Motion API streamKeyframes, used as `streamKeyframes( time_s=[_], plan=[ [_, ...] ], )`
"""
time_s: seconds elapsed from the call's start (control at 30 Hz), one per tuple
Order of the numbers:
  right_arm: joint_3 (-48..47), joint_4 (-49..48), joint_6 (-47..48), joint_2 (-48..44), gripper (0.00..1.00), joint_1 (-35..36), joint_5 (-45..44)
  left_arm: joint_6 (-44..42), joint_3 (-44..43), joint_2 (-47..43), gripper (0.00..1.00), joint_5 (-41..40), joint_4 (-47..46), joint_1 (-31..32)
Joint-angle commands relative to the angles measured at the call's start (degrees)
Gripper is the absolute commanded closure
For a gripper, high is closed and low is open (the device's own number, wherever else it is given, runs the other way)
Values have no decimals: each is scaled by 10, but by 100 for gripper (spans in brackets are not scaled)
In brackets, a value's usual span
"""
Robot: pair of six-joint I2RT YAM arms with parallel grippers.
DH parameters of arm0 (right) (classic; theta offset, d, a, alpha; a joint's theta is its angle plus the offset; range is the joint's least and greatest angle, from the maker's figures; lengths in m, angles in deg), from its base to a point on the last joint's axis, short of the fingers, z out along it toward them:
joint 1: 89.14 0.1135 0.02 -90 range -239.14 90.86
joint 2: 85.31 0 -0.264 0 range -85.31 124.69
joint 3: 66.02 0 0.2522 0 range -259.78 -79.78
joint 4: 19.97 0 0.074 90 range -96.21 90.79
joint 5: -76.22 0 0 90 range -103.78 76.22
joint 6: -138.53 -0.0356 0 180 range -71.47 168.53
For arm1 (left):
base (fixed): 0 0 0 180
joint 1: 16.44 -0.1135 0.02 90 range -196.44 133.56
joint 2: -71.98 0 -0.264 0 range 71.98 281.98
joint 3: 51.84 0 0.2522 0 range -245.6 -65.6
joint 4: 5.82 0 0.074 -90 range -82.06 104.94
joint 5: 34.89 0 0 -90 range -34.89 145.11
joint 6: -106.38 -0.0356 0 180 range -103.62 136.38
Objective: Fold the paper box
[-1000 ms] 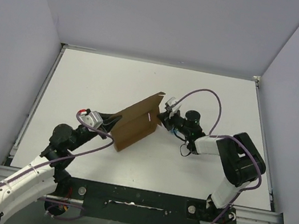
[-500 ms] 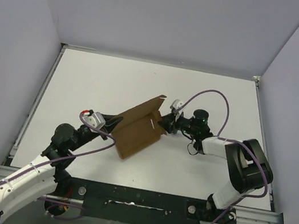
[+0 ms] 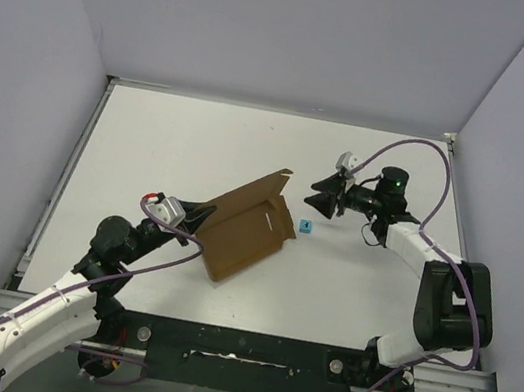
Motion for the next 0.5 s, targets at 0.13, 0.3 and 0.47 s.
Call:
streamKeyframes(
  time_s=[0.13, 0.3, 0.47],
  plan=[
    [-159, 173, -38, 122, 100, 33, -93, 0, -3, -4, 100, 17, -27, 4],
    [-184, 220, -20, 166, 100, 53, -115, 2, -1, -4, 100, 18, -32, 5],
    [-172, 237, 12, 168, 100, 76, -64, 2, 1, 1, 100, 13, -40, 5]
  ],
)
